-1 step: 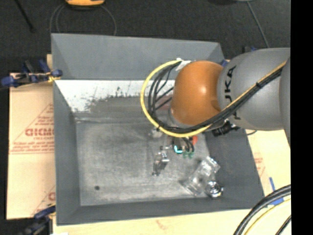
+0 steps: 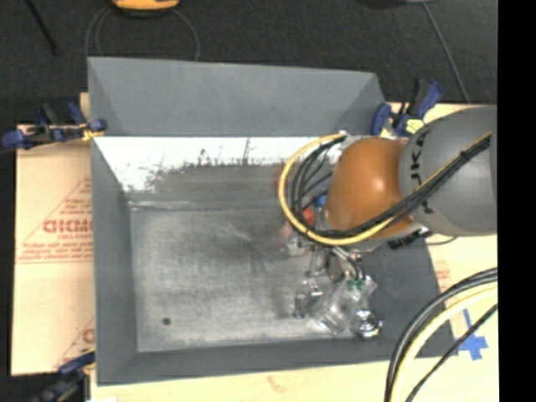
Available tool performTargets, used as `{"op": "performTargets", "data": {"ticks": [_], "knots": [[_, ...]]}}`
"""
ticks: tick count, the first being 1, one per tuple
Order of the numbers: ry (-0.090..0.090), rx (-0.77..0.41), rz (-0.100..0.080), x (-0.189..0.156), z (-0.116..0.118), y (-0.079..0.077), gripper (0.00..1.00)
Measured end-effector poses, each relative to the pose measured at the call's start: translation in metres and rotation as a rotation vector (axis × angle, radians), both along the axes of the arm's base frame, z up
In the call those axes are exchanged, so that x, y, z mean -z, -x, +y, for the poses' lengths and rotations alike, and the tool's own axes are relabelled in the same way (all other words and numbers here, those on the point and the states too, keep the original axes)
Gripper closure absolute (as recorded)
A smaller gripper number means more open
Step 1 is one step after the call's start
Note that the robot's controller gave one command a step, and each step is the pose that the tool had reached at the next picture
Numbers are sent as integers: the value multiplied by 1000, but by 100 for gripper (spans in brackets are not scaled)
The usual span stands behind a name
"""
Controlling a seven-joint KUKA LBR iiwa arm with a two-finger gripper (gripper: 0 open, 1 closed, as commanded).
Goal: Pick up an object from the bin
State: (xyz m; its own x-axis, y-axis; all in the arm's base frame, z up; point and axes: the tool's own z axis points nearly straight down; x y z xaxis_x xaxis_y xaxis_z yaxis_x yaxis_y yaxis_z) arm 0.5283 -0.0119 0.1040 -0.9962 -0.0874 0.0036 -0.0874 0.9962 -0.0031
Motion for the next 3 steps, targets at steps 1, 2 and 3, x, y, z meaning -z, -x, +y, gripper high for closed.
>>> {"op": "performTargets", "data": {"ticks": [1, 2, 3], "knots": [[-3, -2, -6, -3, 4, -2, 100], [-5, -2, -3, 3, 9, 4, 100], [-5, 32, -13, -60, 16, -10, 100]]}}
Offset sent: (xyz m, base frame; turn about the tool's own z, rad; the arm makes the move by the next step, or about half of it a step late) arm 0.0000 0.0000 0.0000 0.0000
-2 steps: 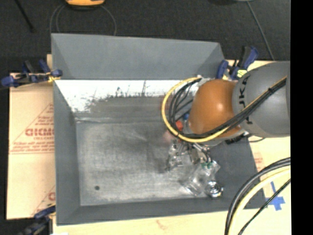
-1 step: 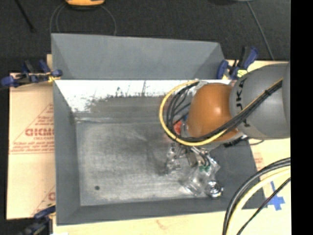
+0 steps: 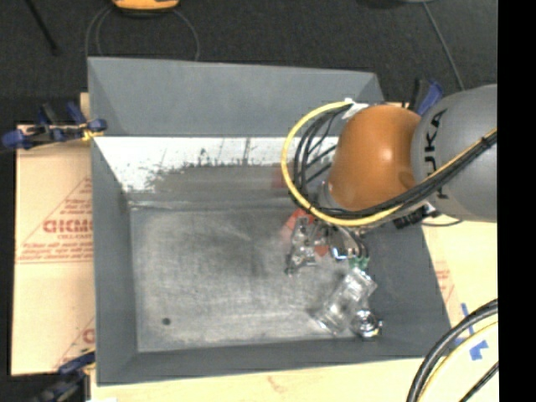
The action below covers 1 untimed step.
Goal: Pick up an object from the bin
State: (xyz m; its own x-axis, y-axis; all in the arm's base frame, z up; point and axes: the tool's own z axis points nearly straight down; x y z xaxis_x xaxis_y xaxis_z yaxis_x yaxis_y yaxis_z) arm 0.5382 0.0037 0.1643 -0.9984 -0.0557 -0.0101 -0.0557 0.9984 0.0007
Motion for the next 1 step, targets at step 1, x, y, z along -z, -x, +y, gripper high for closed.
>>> {"op": "performTargets", "data": {"ticks": [1], "knots": [[-2, 272, 7, 50, 16, -42, 100]]}}
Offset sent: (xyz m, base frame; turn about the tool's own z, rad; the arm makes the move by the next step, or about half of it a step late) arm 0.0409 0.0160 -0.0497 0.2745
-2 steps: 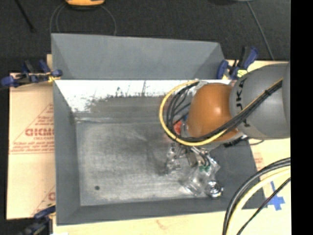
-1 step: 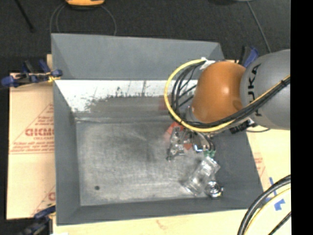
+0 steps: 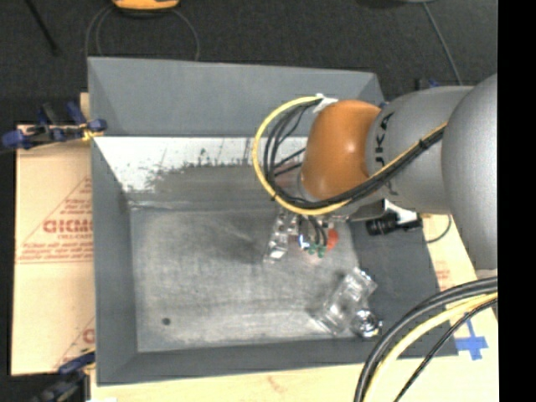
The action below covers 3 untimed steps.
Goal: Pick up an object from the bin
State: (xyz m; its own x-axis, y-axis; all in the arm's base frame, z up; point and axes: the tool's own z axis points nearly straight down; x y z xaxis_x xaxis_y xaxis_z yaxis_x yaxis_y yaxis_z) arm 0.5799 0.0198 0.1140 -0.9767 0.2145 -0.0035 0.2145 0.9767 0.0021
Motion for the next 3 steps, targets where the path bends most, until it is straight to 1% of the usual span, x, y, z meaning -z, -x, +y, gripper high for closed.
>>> {"op": "performTargets", "data": {"ticks": [1, 2, 3], "knots": [[0, 16, -5, -31, -1, -5, 100], [1, 15, -1, -29, -1, -4, 0], [7, -85, -1, 27, -105, -58, 0]]}}
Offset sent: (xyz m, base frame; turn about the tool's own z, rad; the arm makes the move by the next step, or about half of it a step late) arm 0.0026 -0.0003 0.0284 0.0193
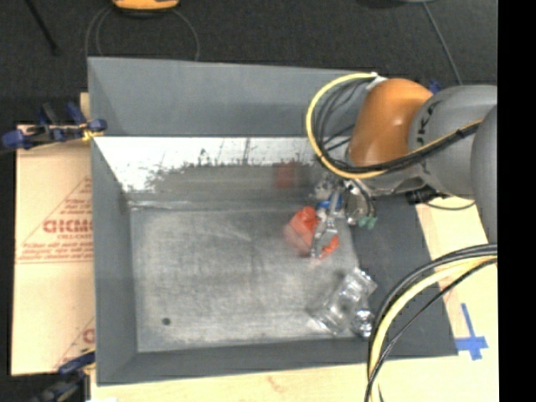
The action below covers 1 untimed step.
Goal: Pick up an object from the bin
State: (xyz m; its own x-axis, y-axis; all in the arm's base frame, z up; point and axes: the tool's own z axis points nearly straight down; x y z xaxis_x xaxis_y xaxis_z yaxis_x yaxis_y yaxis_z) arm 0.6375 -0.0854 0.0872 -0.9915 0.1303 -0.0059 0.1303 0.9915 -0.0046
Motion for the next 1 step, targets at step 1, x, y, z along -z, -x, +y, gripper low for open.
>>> {"op": "performTargets", "data": {"ticks": [1], "knots": [[-14, 317, -5, 11, 3, -4, 0]]}}
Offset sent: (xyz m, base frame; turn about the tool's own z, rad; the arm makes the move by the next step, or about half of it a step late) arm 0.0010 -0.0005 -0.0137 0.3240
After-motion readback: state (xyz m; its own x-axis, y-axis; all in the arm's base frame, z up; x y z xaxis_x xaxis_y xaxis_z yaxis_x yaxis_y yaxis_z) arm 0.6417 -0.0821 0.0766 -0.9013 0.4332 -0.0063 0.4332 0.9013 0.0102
